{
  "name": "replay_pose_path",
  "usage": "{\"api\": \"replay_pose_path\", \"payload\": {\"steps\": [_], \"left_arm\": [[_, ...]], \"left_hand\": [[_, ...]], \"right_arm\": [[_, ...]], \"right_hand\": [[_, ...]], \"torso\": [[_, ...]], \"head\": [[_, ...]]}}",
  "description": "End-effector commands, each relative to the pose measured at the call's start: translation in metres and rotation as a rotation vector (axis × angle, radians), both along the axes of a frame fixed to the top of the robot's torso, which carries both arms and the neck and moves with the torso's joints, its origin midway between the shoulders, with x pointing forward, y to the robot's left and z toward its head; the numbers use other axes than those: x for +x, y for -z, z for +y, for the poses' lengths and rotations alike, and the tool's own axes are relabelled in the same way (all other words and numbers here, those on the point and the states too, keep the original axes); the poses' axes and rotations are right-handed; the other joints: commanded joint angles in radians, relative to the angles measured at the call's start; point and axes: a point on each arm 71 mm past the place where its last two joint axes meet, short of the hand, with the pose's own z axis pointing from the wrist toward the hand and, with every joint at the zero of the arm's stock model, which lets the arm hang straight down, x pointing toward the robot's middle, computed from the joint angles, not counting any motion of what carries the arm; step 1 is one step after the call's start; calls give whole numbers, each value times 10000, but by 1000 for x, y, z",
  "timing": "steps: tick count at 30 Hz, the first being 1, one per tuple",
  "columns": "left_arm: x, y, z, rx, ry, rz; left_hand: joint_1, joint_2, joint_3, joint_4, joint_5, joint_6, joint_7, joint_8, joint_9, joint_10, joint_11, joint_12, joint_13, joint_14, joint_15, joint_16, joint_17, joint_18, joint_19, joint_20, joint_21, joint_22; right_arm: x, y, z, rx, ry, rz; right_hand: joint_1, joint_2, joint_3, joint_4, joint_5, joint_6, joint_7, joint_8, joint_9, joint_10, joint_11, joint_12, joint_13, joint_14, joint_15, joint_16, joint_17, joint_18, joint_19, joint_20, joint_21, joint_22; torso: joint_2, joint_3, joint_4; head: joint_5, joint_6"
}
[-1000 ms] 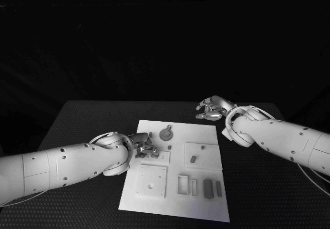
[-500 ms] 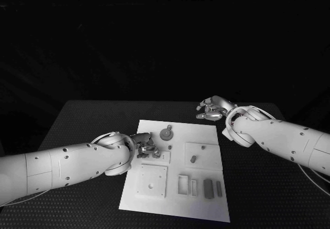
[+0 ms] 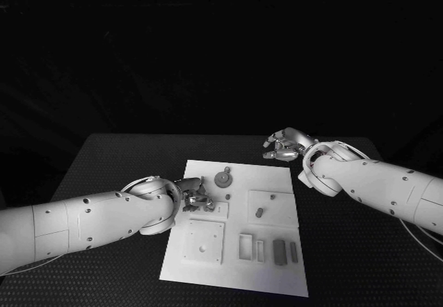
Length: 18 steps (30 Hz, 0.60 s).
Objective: Assemble the parts on the task board
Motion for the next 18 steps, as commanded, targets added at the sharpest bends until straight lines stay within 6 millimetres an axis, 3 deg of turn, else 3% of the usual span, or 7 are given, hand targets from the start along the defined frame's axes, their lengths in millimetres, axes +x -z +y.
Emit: {"api": "replay_pose_path", "payload": {"steps": [1, 18], "left_arm": [[-3, 5, 1, 317, 112, 111], [-1, 4, 6, 284, -182, -134]], "left_hand": [[74, 39, -23, 58, 43, 1890, -775, 55, 18, -146, -222, 71, -12, 111, -70, 67, -10, 82, 66, -925, 29, 143], [61, 150, -18, 67, 3, 1881, -793, 118, 48, -153, -242, 106, -35, 105, -62, 95, -27, 91, 77, -931, 35, 146]], "right_arm": [[0, 1, 1, -34, -109, 103], [0, 1, 1, -50, -145, 152]], "right_hand": [[-110, 16, -62, 9, 51, 237, 170, 28, -13, -1069, 160, 62, -9, -56, -22, 58, -14, 460, -1, -7, -48, 110], [-116, 7, -65, 8, 67, 234, 170, 26, -15, -1071, 160, 70, -17, -57, -23, 63, -19, 460, 0, -9, -50, 114]], "torso": [[0, -3, 3], [1, 2, 1]], "head": [[-8, -18], [-3, -16]]}}
